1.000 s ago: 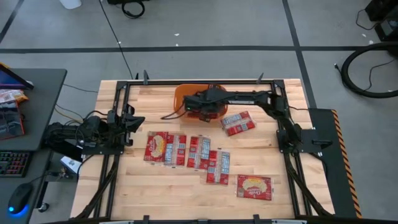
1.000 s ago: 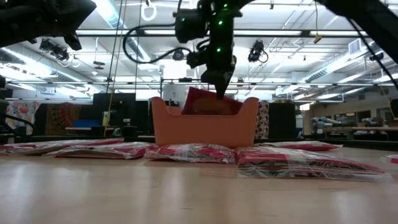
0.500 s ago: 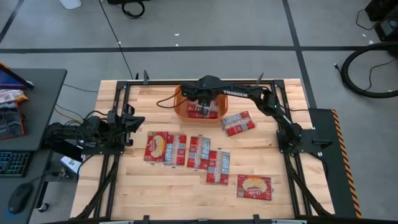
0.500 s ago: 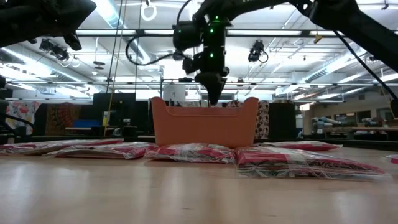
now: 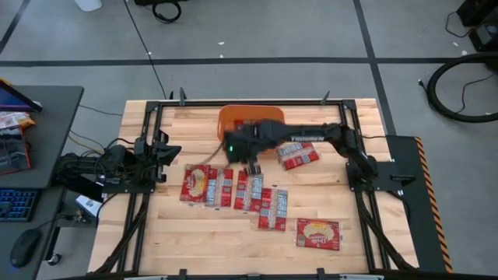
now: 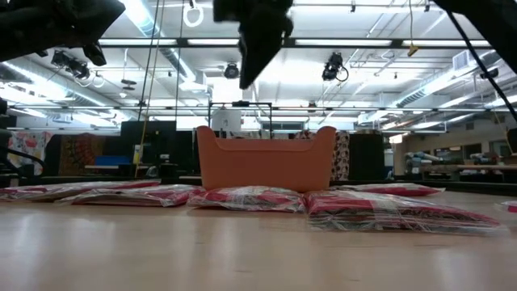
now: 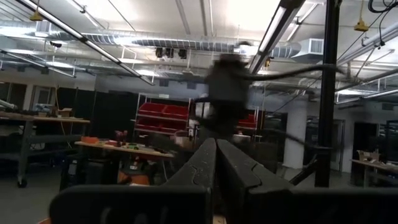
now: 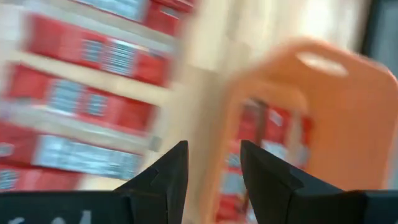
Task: Sort popcorn bags into baskets
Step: Put the red popcorn bag into the orange bin
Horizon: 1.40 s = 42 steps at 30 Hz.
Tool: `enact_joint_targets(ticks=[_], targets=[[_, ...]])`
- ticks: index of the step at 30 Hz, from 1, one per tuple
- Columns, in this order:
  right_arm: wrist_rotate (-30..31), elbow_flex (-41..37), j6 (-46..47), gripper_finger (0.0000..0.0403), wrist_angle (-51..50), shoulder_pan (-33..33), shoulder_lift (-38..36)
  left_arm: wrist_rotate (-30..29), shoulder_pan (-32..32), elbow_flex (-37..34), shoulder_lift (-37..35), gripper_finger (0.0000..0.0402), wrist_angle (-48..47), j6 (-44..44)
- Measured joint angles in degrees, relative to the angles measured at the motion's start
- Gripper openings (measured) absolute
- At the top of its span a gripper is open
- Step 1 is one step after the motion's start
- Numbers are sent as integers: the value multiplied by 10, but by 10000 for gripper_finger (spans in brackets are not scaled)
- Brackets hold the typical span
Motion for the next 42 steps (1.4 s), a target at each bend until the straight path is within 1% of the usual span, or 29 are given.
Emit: enact_joint_targets(ticks=[3, 6, 12, 18, 21, 23, 25, 28, 31, 33, 34, 38, 42], targets=[[-28, -18, -24, 150, 20, 40, 0, 0, 0, 0, 0, 18, -2, -13], [-42, -44, -39, 150, 18, 81, 1, 0, 0, 0, 0, 18, -7, -32], [-24, -106, -57, 150, 17, 154, 1, 0, 0, 0, 0, 18, -13, -55], [-25, -154, -29, 150, -15, 188, 0, 0, 0, 0, 0, 18, -13, -56], [6, -189, 6, 150, -66, 192, 1, 0, 0, 0, 0, 18, -13, -56], [21, -230, 27, 150, -73, 192, -10, 0, 0, 0, 0, 18, -13, -56], [20, -288, 43, 150, -58, 186, -41, 0, 0, 0, 0, 18, -13, -56], [26, -382, 62, 150, 2, 175, -112, 2, 0, 0, 0, 18, -12, -56], [70, -475, 80, 150, 47, 165, -182, 2, 0, 0, 0, 18, -13, -56], [106, -531, 99, 150, 63, 158, -228, 2, 0, 0, 0, 18, -13, -55], [115, -557, 111, 150, 68, 155, -248, 2, 0, 0, 0, 18, -13, -55], [139, -651, 155, 150, 90, 143, -310, 2, 0, 0, 0, 18, -13, -55], [150, -728, 155, 151, 148, 132, -354, 2, 0, 0, 0, 18, -12, -55]])
